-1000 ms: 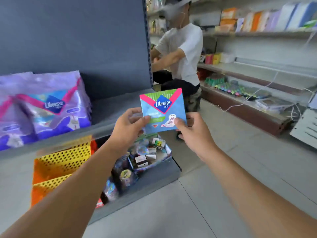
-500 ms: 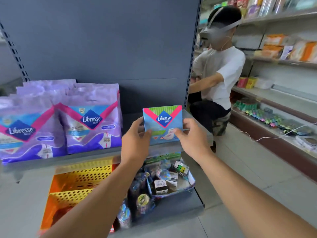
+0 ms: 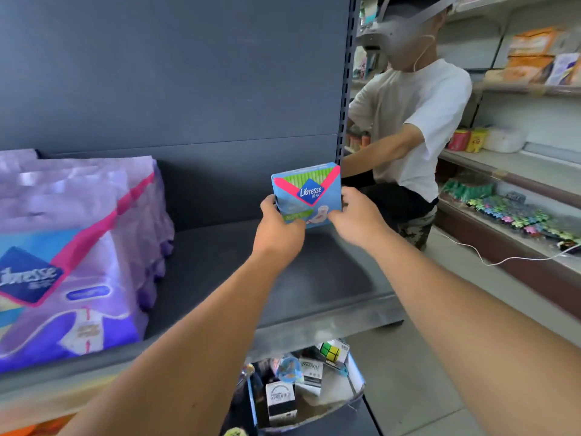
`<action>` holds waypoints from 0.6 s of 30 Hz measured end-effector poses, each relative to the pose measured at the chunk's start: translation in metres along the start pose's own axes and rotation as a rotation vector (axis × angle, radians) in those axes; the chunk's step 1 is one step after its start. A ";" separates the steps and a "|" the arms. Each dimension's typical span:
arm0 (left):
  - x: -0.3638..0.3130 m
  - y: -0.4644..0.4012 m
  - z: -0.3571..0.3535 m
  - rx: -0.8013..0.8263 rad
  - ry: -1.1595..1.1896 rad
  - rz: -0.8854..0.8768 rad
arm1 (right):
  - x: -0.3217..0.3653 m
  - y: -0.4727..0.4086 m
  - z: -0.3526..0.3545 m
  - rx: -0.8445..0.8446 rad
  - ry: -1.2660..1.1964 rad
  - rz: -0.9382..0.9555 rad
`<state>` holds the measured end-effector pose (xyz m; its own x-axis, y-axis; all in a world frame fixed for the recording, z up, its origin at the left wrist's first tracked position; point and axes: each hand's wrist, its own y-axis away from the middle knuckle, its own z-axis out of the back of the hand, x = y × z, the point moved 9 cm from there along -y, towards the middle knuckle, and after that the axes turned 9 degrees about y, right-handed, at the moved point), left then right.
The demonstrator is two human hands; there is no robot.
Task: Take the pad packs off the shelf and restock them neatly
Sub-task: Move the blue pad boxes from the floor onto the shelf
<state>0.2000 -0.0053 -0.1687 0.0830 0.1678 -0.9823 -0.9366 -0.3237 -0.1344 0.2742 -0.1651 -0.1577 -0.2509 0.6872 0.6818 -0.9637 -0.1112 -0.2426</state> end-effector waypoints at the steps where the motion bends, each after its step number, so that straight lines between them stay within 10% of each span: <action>1: 0.002 -0.010 -0.010 0.012 0.012 0.020 | -0.005 -0.011 0.000 0.005 0.001 -0.004; 18: 0.032 -0.060 -0.043 0.127 -0.358 0.012 | -0.039 -0.068 -0.050 0.120 0.046 -0.022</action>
<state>0.2731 -0.0204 -0.1974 -0.0318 0.4870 -0.8728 -0.9733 -0.2137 -0.0837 0.3543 -0.1489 -0.2022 -0.2281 0.7220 0.6532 -0.9735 -0.1790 -0.1421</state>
